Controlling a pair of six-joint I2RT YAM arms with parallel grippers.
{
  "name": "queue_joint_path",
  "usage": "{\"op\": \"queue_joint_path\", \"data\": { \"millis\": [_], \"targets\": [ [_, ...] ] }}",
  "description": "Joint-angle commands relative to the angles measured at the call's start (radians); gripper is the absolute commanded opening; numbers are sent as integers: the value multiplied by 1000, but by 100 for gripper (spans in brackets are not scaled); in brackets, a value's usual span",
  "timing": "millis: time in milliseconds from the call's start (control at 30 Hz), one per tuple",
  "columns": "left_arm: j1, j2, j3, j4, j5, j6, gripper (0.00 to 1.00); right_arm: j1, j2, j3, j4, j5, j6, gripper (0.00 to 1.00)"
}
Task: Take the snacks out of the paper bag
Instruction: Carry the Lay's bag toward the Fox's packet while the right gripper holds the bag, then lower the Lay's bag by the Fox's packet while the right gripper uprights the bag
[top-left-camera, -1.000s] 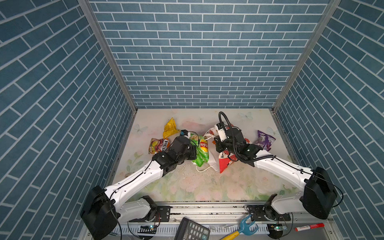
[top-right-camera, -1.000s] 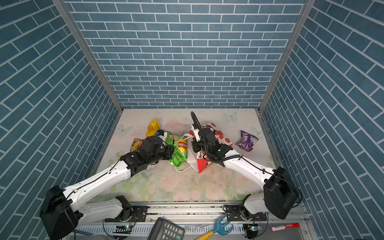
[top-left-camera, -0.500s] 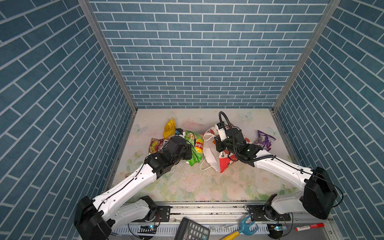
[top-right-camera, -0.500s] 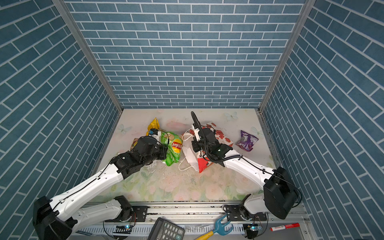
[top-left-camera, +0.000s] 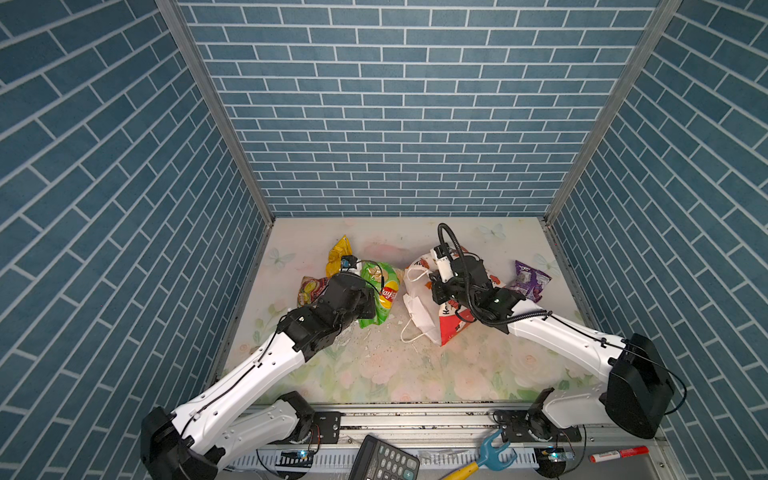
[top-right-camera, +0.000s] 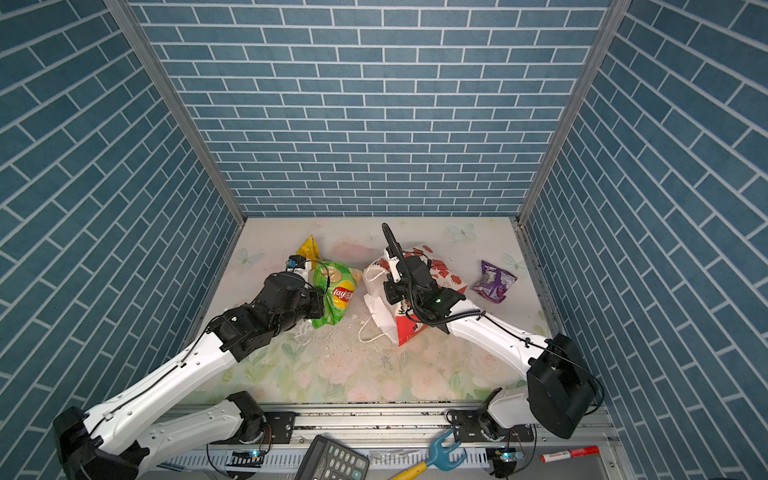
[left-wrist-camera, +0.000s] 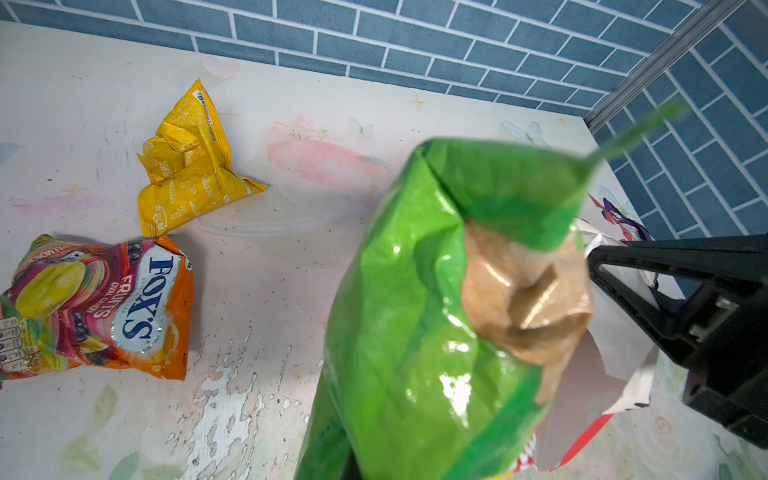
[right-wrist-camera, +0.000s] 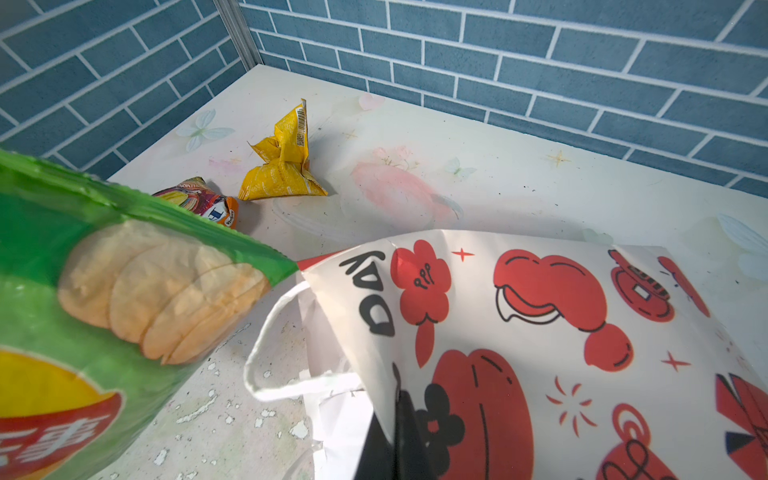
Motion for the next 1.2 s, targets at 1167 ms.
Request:
{"op": "queue_joint_path", "data": {
  "millis": [1167],
  "targets": [
    [326, -116, -63, 67, 143, 21, 0, -6, -41, 406, -414, -71, 71, 0]
  ]
}}
